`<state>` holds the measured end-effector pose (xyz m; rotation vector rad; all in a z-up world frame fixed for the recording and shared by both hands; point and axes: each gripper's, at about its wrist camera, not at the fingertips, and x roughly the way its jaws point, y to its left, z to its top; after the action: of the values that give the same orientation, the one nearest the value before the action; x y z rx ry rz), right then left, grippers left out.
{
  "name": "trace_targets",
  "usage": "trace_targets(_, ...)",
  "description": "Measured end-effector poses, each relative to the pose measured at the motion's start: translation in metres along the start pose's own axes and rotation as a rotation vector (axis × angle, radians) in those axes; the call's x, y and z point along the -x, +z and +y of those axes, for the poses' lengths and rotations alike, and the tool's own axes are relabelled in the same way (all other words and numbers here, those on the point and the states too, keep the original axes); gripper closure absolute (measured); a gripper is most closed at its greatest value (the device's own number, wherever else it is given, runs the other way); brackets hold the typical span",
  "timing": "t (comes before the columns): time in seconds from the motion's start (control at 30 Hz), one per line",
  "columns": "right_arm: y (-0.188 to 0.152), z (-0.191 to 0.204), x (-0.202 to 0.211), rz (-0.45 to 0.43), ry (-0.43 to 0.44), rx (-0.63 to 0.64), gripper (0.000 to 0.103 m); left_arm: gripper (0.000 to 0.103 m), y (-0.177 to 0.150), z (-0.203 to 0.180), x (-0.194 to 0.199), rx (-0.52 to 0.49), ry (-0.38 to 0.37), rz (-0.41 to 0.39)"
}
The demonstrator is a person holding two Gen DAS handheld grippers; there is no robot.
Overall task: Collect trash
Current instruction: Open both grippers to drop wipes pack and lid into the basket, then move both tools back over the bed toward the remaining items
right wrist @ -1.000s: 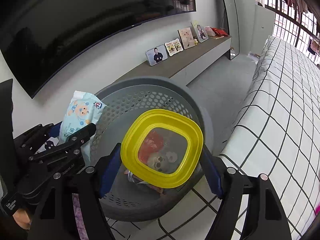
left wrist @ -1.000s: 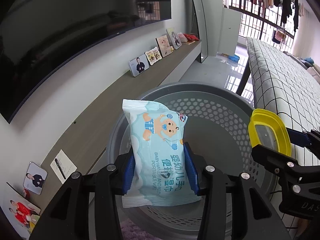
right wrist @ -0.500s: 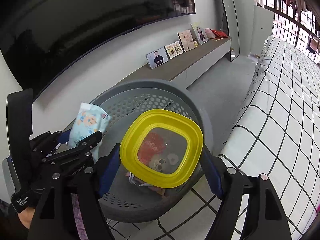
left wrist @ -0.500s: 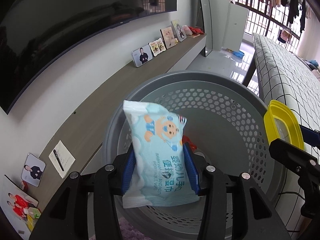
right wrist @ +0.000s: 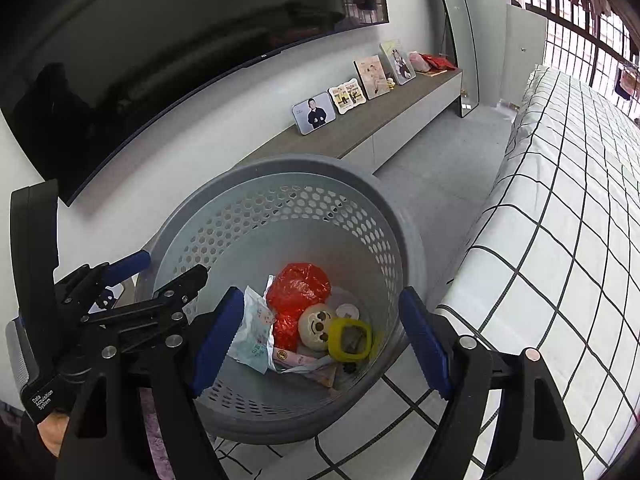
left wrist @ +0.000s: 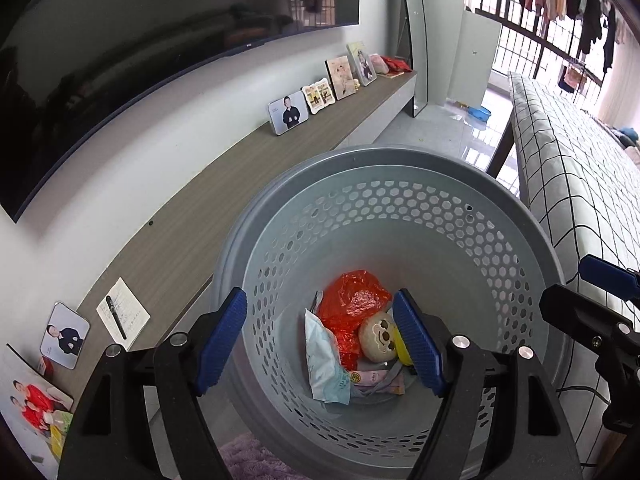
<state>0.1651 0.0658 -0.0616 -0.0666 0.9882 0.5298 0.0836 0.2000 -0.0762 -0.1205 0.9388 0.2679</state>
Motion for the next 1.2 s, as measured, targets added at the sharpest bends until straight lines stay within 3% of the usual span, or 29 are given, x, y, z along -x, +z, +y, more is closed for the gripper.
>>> trace_targets(0.8, 0.003, -0.001, 0.0, -0.001, -0.009, -0.008, 0.027, 0.023, -0.002, 0.007, 0.0, 0.019, 0.006, -0.001)
trace_targets(1.03, 0.001, -0.011, 0.007, 0.023, 0.008, -0.07, 0.027, 0.022, -0.002, 0.009, 0.004, 0.024, -0.005, -0.011)
trace_targets(1.2, -0.012, -0.027, 0.025, 0.017, -0.045, -0.115, 0.027, 0.022, -0.003, 0.007, 0.007, 0.018, -0.013, -0.015)
